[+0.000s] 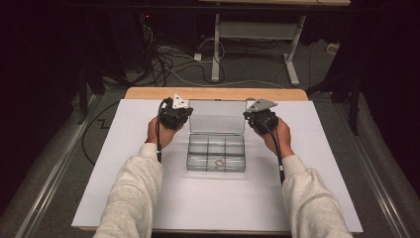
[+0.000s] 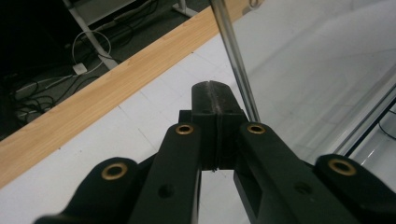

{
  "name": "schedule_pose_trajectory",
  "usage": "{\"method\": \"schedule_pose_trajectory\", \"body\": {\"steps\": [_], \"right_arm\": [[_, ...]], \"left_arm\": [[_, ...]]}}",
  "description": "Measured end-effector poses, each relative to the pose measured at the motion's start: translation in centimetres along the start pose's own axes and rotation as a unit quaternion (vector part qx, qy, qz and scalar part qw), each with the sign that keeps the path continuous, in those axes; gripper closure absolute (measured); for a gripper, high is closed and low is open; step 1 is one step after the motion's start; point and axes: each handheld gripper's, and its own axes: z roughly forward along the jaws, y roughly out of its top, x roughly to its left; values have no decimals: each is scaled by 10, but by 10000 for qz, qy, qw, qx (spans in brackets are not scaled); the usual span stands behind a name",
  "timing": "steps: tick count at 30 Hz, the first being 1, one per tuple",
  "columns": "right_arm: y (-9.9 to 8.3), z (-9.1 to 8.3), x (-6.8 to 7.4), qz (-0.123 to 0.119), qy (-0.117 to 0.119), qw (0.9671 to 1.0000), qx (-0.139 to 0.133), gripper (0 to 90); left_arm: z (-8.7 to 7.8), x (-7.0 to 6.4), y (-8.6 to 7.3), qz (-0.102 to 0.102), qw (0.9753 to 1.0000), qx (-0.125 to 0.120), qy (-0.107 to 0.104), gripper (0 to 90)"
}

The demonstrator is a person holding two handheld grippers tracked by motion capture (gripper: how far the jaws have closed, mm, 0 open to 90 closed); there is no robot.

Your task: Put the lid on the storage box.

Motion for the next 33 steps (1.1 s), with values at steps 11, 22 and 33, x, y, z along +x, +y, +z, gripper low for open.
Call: {"method": "schedule_pose_trajectory", "body": {"steps": [11,22,33], "right_arm": [[2,-6,6,21,-121,9999,-118,900],[2,-11,9,14,-196,9993,-310,900],[5,-20,10,66,-184,9983,-542,900]], "left_arm": [[-11,-5,7,68,9998,-119,131,875],[-21,-8,11,133,9995,-192,201,874],[-32,-11,11,113,9990,-401,175,874]]}}
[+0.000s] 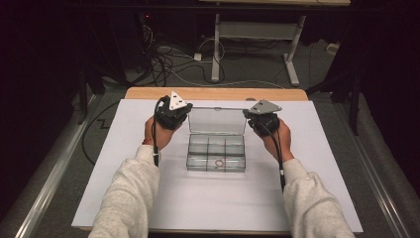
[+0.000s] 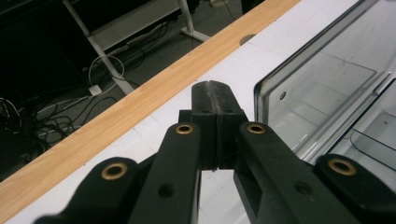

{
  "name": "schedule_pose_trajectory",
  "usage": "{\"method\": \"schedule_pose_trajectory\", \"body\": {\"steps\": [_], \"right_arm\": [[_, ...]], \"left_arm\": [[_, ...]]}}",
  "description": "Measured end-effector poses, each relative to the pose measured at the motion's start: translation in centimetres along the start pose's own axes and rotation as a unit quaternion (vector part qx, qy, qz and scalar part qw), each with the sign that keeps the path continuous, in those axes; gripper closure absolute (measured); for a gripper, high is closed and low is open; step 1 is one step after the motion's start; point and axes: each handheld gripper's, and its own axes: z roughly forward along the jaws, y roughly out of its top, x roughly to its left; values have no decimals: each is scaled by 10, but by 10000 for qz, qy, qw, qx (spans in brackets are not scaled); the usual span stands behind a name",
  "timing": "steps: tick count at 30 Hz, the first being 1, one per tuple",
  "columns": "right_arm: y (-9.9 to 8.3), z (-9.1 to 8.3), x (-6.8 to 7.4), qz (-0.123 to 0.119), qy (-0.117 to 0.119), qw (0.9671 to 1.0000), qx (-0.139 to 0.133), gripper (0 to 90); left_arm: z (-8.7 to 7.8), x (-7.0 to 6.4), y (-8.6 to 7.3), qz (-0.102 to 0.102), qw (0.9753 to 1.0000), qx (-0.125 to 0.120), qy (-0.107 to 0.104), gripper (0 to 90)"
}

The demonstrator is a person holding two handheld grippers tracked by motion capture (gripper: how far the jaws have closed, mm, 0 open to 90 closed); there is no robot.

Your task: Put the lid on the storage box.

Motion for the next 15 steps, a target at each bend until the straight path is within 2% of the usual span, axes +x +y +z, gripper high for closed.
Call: {"method": "schedule_pose_trajectory", "body": {"steps": [5,8,15], "right_arm": [[2,-4,1,-42,33,10000,-85,900],[2,-6,3,-46,-24,9999,-134,900],[-3,-8,9,33,-130,9997,-196,900]], "left_arm": [[-4,-2,0,-8,10000,-69,-12,874],[-5,-4,-1,-1,9999,-99,-27,875],[-5,-7,-4,-46,9998,-168,83,874]]}}
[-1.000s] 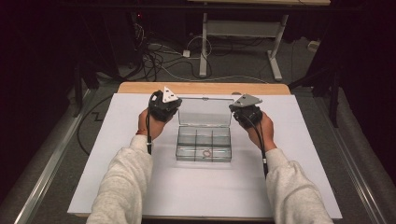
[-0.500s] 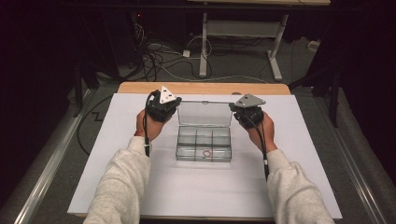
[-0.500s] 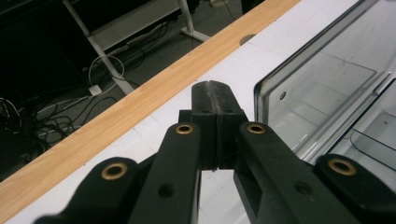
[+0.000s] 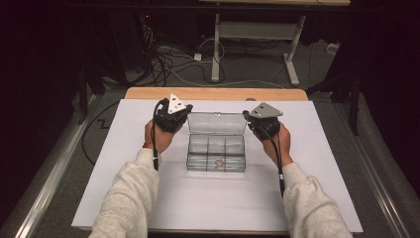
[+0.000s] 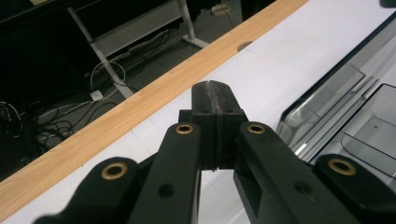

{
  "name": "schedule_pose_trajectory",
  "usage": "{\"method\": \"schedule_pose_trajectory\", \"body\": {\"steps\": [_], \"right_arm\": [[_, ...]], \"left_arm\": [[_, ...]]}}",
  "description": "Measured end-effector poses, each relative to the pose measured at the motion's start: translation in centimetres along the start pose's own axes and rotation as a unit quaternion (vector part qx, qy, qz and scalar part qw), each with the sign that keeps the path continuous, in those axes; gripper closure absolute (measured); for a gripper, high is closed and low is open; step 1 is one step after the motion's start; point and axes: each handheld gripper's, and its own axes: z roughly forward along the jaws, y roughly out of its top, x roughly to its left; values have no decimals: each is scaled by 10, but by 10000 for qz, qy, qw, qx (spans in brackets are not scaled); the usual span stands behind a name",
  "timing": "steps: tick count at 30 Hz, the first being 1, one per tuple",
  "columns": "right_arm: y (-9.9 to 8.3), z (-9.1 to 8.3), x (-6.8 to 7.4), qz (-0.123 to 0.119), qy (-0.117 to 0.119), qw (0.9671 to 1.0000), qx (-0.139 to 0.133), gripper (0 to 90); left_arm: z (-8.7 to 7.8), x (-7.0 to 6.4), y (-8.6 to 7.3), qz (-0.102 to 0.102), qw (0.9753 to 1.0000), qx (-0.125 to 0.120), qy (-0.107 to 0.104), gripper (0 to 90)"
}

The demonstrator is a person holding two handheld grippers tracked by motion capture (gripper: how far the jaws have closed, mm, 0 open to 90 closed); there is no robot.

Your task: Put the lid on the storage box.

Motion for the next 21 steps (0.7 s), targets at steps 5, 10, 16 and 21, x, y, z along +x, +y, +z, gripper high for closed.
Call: {"method": "schedule_pose_trajectory", "body": {"steps": [5,10,16,21], "right_arm": [[-2,-3,2,81,-27,9999,-54,900],[-4,-6,7,116,-125,9998,-76,900],[-4,-10,9,157,-192,9996,-115,900],[-5,-11,11,181,-189,9996,-126,900]], "left_arm": [[-2,-4,-3,-157,9998,-133,38,874],[-5,-8,-7,-298,9992,-239,110,875],[-6,-11,-9,-256,9987,-422,138,876],[-9,-16,-13,-407,9981,-374,266,876]]}}
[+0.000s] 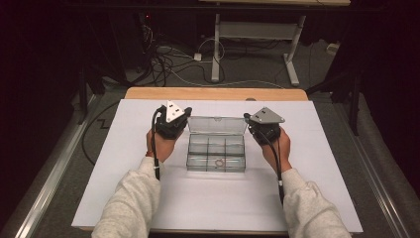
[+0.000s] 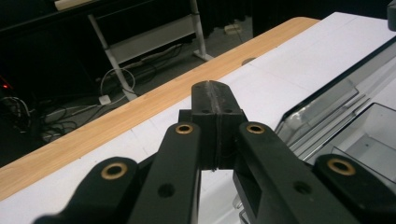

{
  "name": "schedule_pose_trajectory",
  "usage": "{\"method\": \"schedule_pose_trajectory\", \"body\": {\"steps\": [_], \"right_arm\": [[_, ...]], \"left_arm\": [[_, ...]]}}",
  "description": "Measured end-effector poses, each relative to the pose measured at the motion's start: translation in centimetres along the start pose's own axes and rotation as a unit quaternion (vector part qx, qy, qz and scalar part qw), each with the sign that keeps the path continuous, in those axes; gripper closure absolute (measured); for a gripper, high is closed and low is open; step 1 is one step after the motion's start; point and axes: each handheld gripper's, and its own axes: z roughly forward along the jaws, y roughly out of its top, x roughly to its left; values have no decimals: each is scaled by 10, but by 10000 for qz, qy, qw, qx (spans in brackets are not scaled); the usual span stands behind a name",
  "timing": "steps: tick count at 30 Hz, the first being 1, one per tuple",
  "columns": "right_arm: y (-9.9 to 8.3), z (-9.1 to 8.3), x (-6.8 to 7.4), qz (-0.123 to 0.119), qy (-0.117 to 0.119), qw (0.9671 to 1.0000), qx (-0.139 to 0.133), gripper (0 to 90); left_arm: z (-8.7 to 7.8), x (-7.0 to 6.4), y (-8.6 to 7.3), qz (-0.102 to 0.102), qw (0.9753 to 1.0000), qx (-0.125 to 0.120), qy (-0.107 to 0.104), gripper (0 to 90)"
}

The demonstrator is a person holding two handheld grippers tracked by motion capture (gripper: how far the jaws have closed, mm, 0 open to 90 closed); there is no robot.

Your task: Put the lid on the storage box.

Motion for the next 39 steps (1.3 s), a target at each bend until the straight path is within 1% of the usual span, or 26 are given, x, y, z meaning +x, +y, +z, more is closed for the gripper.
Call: {"method": "schedule_pose_trajectory", "body": {"steps": [2,5,8,10,12,15,18,22,30,39], "right_arm": [[-1,0,1,30,8,10000,-20,900],[-4,2,2,3,-13,10000,1,900],[-6,1,3,44,7,10000,-17,900],[-6,0,4,-8,-53,10000,-20,900],[-7,0,5,-5,-75,10000,-21,900],[-8,-2,6,48,-88,9999,-22,900],[-9,-4,8,-13,-137,9999,-23,900],[-9,-7,10,-6,-150,9999,-51,900],[-11,-11,13,-26,-136,9999,-77,900],[-13,-18,18,-75,-200,9996,-174,900]], "left_arm": [[-1,0,-2,0,10000,-2,-33,875],[0,-2,-4,3,10000,8,-4,875],[-1,-4,-5,22,10000,-25,56,875],[-2,-6,-6,74,9999,-40,114,874],[-3,-8,-6,83,9998,-64,141,875],[-4,-9,-8,47,9999,-75,139,875],[-6,-10,-9,49,9999,-78,130,875],[-8,-13,-10,148,9998,-63,154,875],[-12,-17,-14,230,9995,-47,198,875],[-16,-21,-17,330,9991,-2,258,876]]}}
